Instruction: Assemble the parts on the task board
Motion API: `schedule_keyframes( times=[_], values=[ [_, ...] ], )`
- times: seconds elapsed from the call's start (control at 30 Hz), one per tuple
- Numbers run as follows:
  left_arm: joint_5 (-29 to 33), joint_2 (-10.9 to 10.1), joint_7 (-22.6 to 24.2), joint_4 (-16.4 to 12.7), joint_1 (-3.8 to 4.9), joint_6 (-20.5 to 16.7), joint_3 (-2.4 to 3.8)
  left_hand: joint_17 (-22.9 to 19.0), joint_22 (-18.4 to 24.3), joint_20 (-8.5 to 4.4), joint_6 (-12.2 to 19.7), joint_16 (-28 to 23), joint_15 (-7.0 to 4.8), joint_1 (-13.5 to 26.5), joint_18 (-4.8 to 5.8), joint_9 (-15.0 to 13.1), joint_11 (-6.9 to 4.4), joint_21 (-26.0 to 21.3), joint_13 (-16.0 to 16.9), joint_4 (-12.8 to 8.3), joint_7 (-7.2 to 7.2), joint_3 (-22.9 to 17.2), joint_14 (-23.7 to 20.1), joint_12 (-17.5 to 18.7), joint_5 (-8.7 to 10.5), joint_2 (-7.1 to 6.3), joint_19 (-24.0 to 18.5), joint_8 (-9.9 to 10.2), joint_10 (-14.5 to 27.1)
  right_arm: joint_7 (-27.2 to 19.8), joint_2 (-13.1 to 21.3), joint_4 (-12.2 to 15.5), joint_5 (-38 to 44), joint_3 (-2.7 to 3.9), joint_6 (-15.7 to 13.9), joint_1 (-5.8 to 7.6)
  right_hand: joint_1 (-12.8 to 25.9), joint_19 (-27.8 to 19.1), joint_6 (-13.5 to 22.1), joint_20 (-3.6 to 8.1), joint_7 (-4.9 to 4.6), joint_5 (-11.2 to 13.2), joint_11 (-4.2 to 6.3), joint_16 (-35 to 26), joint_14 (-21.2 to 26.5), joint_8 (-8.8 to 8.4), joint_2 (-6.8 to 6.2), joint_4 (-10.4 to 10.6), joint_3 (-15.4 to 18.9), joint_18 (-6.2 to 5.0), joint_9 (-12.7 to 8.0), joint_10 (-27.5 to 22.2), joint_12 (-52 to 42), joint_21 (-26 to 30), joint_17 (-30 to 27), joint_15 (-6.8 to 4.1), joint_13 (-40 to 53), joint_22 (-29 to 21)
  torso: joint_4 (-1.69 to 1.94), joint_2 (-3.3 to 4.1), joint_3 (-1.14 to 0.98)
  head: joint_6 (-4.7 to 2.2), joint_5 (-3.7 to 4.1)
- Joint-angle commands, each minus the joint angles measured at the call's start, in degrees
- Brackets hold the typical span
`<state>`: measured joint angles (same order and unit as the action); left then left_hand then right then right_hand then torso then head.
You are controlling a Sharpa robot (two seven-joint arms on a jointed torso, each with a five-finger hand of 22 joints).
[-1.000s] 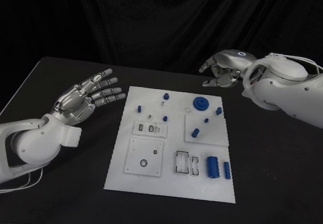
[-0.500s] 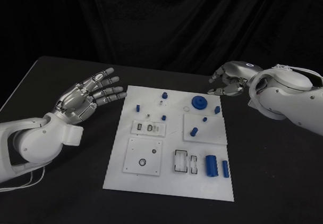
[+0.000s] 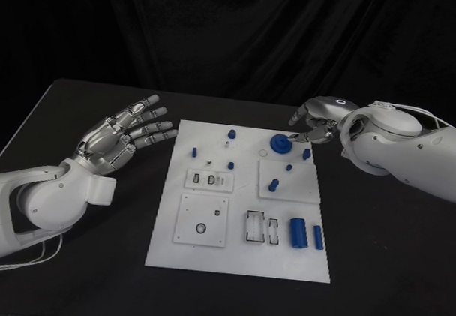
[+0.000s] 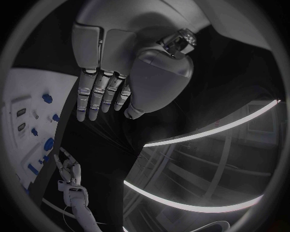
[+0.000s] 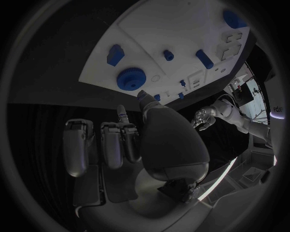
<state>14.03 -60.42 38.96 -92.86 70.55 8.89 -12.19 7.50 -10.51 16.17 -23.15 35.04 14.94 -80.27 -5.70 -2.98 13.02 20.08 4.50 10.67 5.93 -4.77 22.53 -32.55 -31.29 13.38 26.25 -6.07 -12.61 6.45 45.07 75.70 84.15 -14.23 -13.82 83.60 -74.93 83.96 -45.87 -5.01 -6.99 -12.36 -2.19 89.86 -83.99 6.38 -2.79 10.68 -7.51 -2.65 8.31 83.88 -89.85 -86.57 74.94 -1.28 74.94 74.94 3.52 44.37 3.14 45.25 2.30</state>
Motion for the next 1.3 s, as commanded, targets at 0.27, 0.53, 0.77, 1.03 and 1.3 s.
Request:
schedule_keyframes(
  times=[0.27,0.53,0.77,1.03,1.3],
  values=[
    [0.3,0.3,5.6,0.3,0.0,1.2,0.05,-0.1,-0.1,0.05,0.2,0.3,0.3,0.7,0.61,0.0,0.5,0.4,-0.1,0.0,0.13,-0.5,0.0,-0.3,-0.18,-0.08,-0.5,-0.2,0.0,1.3,-1.3,-1.4,1.8,0.05,1.0,-1.16,-1.0,1.8,-1.9,0.4,-0.12,-2.0,0.39,0.1,-6.0,0.22,0.1,-1.2,-0.5,1.0,0.2,6.1,-0.1,0.0,15.1,-0.48,15.1,9.9,-0.07,-0.04,0.04,-0.02,0.15],
    [0.3,0.6,5.4,0.7,-0.03,1.5,0.06,-0.1,-0.1,0.05,0.2,0.3,0.3,0.7,0.61,0.0,0.5,0.4,-0.1,0.0,0.13,-0.5,0.0,-0.3,-0.18,-0.08,-0.5,-0.2,0.0,0.7,-2.1,-2.3,1.8,0.05,1.4,-1.95,-0.8,1.8,-2.3,0.36,-0.24,-1.3,0.3,0.1,-6.0,0.35,-0.11,-1.3,-0.4,1.0,0.3,6.1,-0.1,0.0,15.1,-0.42,15.1,9.9,-0.11,-0.04,0.04,0.13,0.01],
    [0.3,0.8,5.2,1.1,-0.06,1.7,0.06,-0.1,-0.1,0.05,0.3,0.3,0.32,0.8,0.62,0.0,0.57,0.4,-0.1,0.0,0.17,-0.6,-0.1,-0.3,-0.16,-0.06,-0.6,-0.1,0.0,0.0,-2.8,-2.9,1.8,0.06,0.8,-2.63,-1.3,1.8,-1.6,0.3,-0.27,-1.3,0.26,0.1,-6.0,-0.18,-0.12,-2.0,-0.7,1.0,0.4,6.1,-0.1,0.1,15.1,-0.38,15.1,10.0,-0.06,-0.03,0.03,0.18,0.14],
    [0.3,1.1,4.8,1.4,-0.09,2.2,0.06,-0.1,-0.1,0.06,0.4,0.4,0.34,0.9,0.65,0.0,0.64,0.4,-0.1,0.0,0.22,-0.8,-0.2,-0.3,-0.13,-0.04,-0.6,-0.1,0.0,0.1,-3.9,-4.2,2.7,0.06,1.4,-3.36,-2.2,1.6,-1.9,0.33,-0.17,-3.5,0.34,0.1,-6.0,-0.07,-0.23,-3.2,-1.3,0.91,0.9,6.1,-0.1,0.3,15.1,-0.43,15.1,9.7,-0.06,-0.03,0.01,0.23,0.18],
    [0.3,1.2,4.2,1.6,-0.11,2.6,0.06,-0.1,-0.1,0.07,0.4,0.4,0.37,1.0,0.68,0.0,0.78,0.4,-0.1,0.0,0.3,-1.0,-0.3,-0.4,-0.09,-0.04,-0.7,-0.1,0.0,0.5,-4.9,-5.3,3.3,0.06,2.3,-4.22,-1.9,0.8,-1.3,0.37,-0.12,-4.6,0.39,0.1,-6.0,-0.39,-0.24,-3.4,-1.6,0.6,1.1,6.1,-0.1,1.0,15.1,-0.48,15.1,8.8,-0.14,-0.05,0.02,0.47,-0.26]
  ],
)
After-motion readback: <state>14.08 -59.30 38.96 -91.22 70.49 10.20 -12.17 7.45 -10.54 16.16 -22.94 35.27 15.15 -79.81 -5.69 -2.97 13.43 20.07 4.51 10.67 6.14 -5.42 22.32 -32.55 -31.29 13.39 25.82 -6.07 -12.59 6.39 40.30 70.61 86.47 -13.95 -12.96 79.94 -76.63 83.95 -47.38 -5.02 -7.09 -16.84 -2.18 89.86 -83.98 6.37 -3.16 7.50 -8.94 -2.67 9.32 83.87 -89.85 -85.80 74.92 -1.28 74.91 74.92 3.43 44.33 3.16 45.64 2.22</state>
